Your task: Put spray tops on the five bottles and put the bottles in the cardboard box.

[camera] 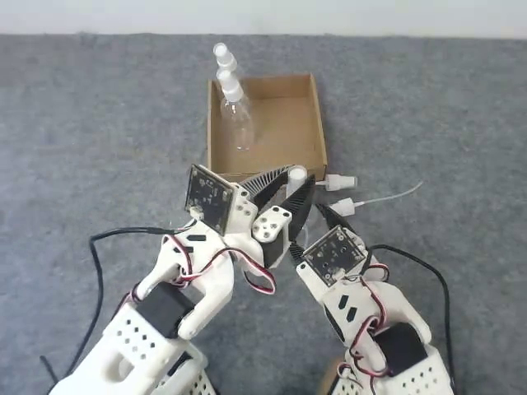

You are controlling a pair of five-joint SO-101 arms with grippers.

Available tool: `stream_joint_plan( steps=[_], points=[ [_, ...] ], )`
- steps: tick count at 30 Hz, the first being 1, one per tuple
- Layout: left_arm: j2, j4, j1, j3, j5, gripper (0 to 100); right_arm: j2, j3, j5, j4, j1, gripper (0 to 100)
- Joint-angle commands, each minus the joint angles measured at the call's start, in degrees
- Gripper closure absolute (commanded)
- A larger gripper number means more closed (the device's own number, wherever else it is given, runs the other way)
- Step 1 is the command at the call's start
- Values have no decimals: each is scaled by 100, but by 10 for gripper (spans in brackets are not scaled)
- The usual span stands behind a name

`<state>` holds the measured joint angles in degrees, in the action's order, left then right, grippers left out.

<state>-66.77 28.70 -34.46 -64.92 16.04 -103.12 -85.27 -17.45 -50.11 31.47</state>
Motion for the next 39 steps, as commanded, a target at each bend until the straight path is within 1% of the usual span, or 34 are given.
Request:
stream_joint_plan(
  steps=[1, 7, 13, 15, 19, 26, 34, 39],
  points=[
    [-26, -193, -53, 75, -70, 987, -92, 273, -44, 119, -119, 991],
    [-18, -202, -44, 31, -70, 987, -92, 413, -44, 75, -127, 991],
    [-18, -1011, -44, -462, -70, 987, -92, 484, -70, 119, -127, 991],
    [-18, -1143, -44, -532, -70, 987, -92, 484, -79, 136, -127, 991],
    [-18, -1143, -44, -532, -70, 987, -92, 492, -70, 259, -136, 991],
    [-26, -1134, -44, -541, -70, 987, -92, 492, -26, 462, -602, 991],
    [-26, -1160, -44, -549, -53, 987, -92, 545, -26, 462, -585, 991],
    [-26, -1169, -44, -549, -44, 987, -92, 580, -26, 400, -435, 991]
  ],
)
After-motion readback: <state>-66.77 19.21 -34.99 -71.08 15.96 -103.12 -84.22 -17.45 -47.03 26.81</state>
